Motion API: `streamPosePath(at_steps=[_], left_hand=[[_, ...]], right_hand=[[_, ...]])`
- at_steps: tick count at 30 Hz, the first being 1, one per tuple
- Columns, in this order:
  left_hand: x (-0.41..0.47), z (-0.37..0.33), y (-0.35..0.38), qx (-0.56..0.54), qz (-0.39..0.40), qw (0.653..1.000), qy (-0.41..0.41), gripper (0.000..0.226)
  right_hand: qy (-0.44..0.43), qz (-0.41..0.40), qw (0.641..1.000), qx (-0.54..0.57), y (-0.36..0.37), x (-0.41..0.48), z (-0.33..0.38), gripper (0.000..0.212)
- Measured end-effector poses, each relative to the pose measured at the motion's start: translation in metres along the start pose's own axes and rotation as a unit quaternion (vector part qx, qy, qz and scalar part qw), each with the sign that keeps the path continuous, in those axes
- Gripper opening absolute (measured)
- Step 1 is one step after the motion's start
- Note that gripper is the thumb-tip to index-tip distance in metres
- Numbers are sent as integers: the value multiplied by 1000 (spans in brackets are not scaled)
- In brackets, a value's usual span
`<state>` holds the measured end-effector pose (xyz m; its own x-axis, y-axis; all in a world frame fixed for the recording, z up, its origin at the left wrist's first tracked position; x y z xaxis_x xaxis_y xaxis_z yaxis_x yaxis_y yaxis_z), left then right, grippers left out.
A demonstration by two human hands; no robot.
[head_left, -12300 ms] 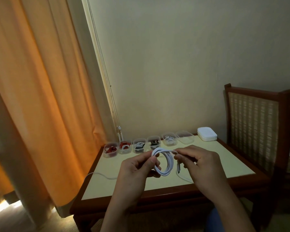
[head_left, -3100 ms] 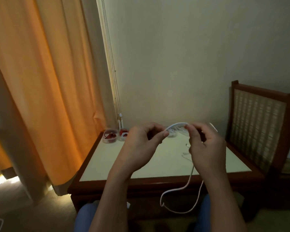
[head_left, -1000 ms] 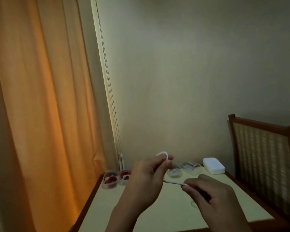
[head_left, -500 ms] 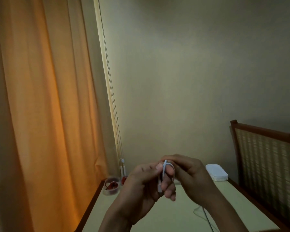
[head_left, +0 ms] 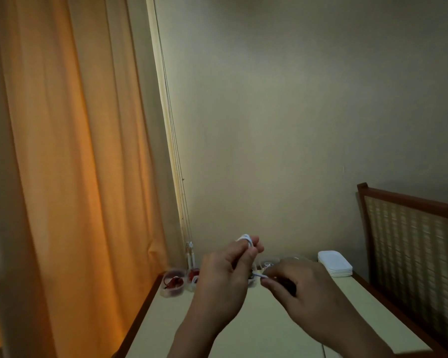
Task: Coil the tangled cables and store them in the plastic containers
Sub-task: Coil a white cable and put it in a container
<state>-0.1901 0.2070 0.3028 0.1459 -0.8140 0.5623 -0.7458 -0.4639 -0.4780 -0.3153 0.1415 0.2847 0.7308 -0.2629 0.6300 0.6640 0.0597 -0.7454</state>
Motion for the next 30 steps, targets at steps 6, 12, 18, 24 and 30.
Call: streamPosePath(at_steps=[6, 12, 18, 24, 30], left_hand=[[-2, 12, 25, 60, 146, 987, -35, 32], [-4, 29, 24, 25, 233, 965, -120, 33], [3, 32, 18, 49, 250, 960, -118, 33], [8, 17, 8, -89, 253, 961, -65, 32], [-3, -7, 22, -359, 299, 884, 6, 22]], right_hand=[[-54, 13, 998, -13, -16, 10, 3, 18], [-50, -12, 998, 26, -22, 8, 6, 19], [-78, 9, 997, 1, -21, 24, 5, 12], [-91, -129, 987, 17, -70, 49, 4, 12], [-85, -102, 989, 64, -55, 73, 1, 9]])
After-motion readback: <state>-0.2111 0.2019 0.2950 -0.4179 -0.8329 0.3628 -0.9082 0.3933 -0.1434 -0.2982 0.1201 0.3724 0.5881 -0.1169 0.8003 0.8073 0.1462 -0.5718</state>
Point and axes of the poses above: each hand's wrist, its own x-axis towards the middle knuckle, its own y-axis out of the palm, z = x × y, the point moved 9 cm from there along x, towards the middle knuckle, and after that the axes turned 14 degrees about z, right-handed, at the moved point
